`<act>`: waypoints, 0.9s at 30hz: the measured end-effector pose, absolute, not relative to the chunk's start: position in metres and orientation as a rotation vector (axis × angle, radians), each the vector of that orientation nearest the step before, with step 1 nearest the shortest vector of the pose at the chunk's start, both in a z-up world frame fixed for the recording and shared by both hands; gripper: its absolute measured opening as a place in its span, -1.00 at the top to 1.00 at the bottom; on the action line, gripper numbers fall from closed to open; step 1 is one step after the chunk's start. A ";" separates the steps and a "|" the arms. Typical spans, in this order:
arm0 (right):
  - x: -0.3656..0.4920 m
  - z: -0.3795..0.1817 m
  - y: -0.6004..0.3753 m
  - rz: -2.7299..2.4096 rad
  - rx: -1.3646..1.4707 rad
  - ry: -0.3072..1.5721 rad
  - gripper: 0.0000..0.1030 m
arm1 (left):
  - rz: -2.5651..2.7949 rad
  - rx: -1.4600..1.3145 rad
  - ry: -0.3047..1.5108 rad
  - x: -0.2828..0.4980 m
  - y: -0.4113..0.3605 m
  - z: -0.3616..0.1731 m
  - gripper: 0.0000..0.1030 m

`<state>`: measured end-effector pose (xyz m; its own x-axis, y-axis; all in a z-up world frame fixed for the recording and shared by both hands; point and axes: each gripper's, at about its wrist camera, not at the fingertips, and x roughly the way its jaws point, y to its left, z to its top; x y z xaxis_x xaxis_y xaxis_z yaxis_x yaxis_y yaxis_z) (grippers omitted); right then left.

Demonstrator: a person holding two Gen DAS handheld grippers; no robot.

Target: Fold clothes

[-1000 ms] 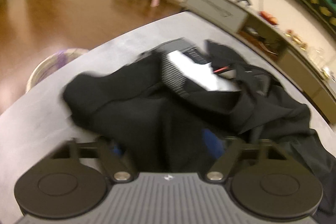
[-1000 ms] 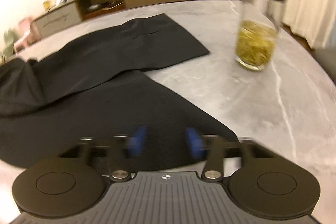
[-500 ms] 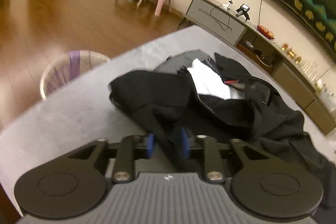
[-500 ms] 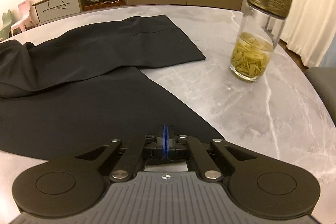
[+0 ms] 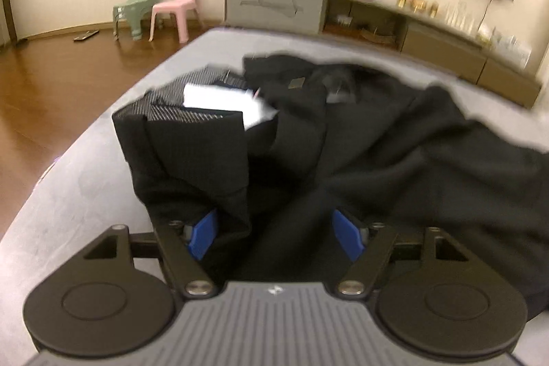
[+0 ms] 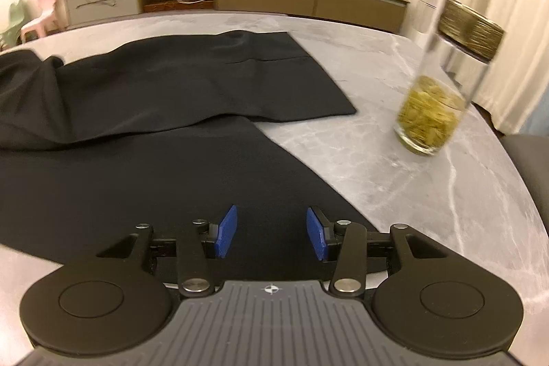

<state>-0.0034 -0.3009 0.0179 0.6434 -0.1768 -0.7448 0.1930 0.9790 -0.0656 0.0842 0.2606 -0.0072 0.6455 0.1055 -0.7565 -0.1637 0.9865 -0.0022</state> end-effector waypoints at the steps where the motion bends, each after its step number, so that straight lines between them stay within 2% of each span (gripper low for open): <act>1: -0.002 0.015 -0.300 -0.193 0.018 0.853 0.08 | 0.182 -0.065 0.885 0.086 0.264 -0.013 -0.38; 6: -0.011 0.015 -0.319 -0.230 0.049 0.877 0.07 | 0.392 -0.122 0.886 0.075 0.306 -0.012 -0.38; 7: -0.013 0.016 -0.320 -0.263 0.008 0.880 0.07 | 0.419 -0.144 0.865 0.072 0.312 -0.006 -0.30; 9: -0.016 0.015 -0.317 -0.332 -0.105 0.878 0.07 | 0.424 -0.134 0.798 0.065 0.313 0.010 -0.28; 13: -0.019 0.023 -0.303 -0.300 -0.109 0.825 0.02 | 0.286 -0.025 0.686 0.069 0.281 0.039 -0.54; 16: -0.011 0.021 -0.296 -0.263 -0.093 0.831 -0.15 | 0.187 0.122 0.646 0.087 0.243 0.045 -0.80; 18: -0.005 0.020 -0.291 -0.238 -0.082 0.835 -0.17 | 0.155 0.200 0.662 0.106 0.227 0.037 -0.82; 19: -0.003 0.019 -0.289 -0.226 -0.076 0.837 -0.17 | 0.146 0.232 0.688 0.118 0.223 0.030 -0.71; 20: 0.000 0.018 -0.286 -0.214 -0.070 0.839 -0.17 | 0.139 0.263 0.723 0.131 0.221 0.022 0.08; 21: 0.002 0.017 -0.284 -0.201 -0.065 0.841 -0.17 | 0.130 0.259 0.755 0.144 0.226 0.021 0.66; 22: 0.005 0.017 -0.281 -0.189 -0.059 0.843 -0.17 | 0.121 0.246 0.786 0.157 0.233 0.022 0.90; 25: 0.013 0.014 -0.274 -0.152 -0.043 0.848 -0.17 | 0.183 -0.220 0.643 0.164 0.315 0.075 0.88; 26: 0.016 0.014 -0.272 -0.140 -0.037 0.850 -0.18 | 0.233 -0.374 0.600 0.161 0.346 0.086 0.79; 27: 0.017 0.013 -0.270 -0.133 -0.031 0.851 -0.27 | 0.281 -0.477 0.587 0.156 0.372 0.088 0.69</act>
